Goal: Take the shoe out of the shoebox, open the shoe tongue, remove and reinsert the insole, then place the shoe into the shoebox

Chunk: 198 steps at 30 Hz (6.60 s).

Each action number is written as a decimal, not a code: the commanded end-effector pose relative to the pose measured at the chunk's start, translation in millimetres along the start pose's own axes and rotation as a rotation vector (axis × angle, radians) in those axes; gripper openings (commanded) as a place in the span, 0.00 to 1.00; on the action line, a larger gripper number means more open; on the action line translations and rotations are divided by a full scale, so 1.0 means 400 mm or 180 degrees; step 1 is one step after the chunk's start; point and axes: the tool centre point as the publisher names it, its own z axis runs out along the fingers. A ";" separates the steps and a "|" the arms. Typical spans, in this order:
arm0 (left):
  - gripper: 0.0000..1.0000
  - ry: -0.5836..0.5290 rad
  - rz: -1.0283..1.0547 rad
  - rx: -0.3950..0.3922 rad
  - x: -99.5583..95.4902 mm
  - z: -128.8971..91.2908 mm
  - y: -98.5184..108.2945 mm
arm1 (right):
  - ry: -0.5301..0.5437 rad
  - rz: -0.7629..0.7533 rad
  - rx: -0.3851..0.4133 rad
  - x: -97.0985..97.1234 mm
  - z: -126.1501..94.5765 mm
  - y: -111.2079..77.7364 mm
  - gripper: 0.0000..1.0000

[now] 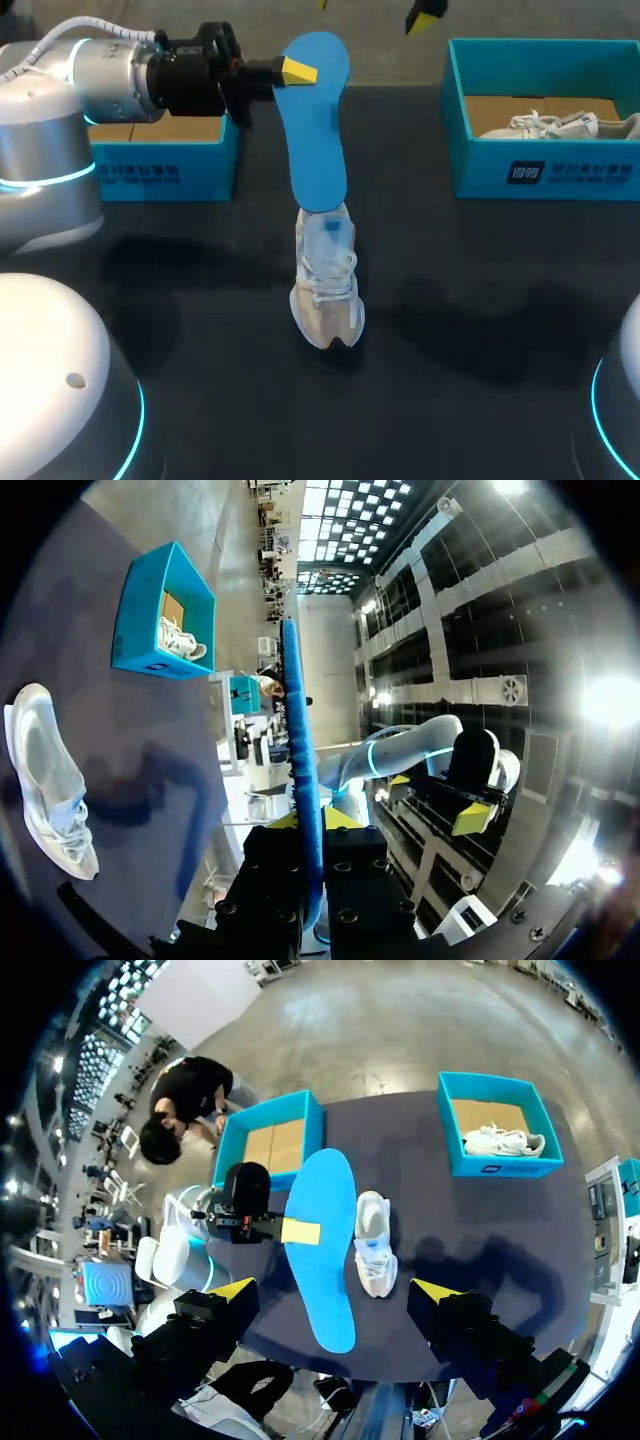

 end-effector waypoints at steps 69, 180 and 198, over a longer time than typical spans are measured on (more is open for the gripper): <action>0.00 -0.0155 0.0091 -0.0037 0.029 0.004 0.007 | 0.3956 0.0275 -0.0038 -0.177 0.197 -0.026 1.00; 0.00 -0.1410 1.1167 -0.0611 0.014 -0.004 -0.104 | 0.3956 0.0275 -0.0038 -0.177 0.197 -0.026 1.00; 0.00 -0.1319 1.0793 -0.0334 -0.025 -0.015 -0.094 | 0.3956 0.0275 -0.0038 -0.177 0.197 -0.026 1.00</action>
